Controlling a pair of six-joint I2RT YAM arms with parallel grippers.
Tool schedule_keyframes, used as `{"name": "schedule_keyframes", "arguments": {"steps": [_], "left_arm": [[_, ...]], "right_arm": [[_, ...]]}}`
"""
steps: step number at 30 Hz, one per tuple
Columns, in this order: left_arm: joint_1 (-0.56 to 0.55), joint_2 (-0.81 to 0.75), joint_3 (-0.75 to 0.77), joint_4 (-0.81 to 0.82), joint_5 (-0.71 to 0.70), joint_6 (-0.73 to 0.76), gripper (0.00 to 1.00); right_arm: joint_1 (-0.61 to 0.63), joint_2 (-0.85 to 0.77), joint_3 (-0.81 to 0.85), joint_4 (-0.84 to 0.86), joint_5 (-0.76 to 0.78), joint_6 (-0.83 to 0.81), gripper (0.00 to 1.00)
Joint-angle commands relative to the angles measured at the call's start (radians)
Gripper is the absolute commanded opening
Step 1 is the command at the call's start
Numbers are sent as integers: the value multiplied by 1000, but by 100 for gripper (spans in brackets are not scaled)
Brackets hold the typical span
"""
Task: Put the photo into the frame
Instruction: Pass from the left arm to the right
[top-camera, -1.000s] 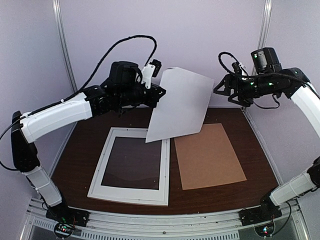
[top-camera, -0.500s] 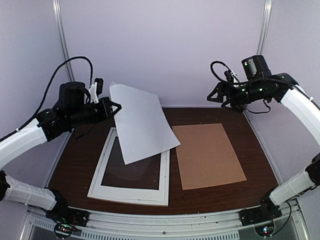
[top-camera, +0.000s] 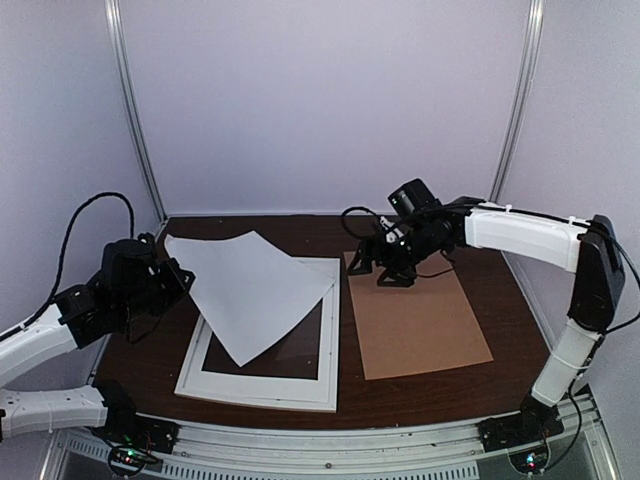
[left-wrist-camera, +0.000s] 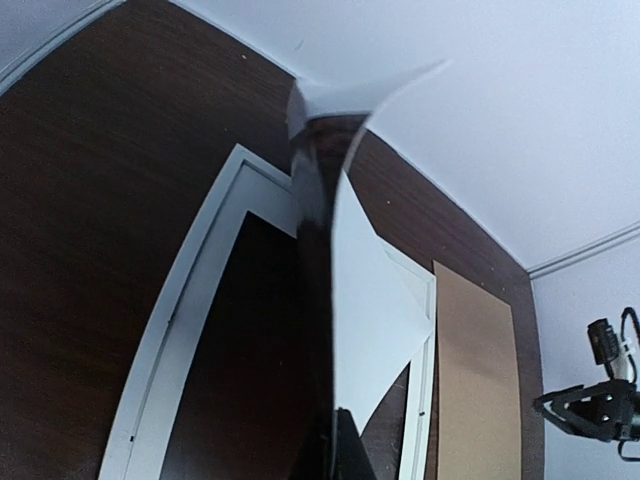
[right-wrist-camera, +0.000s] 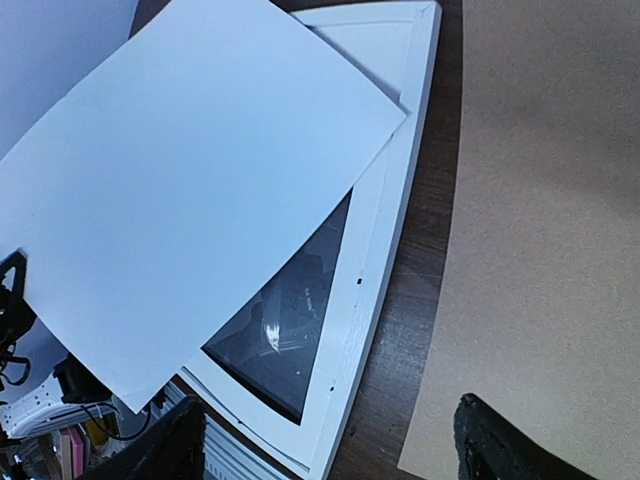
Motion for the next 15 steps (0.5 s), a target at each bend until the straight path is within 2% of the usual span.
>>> {"name": "schedule_keyframes", "arguments": {"steps": [1, 7, 15], "left_arm": [[6, -45, -40, -28, -89, -123, 0], [6, -94, -168, 71, -58, -304, 0], [6, -82, -152, 139, -31, -376, 0]], "right_arm": [[55, 118, -4, 144, -41, 60, 85], [137, 263, 27, 307, -112, 179, 85], [219, 369, 42, 535, -188, 367, 84]]}}
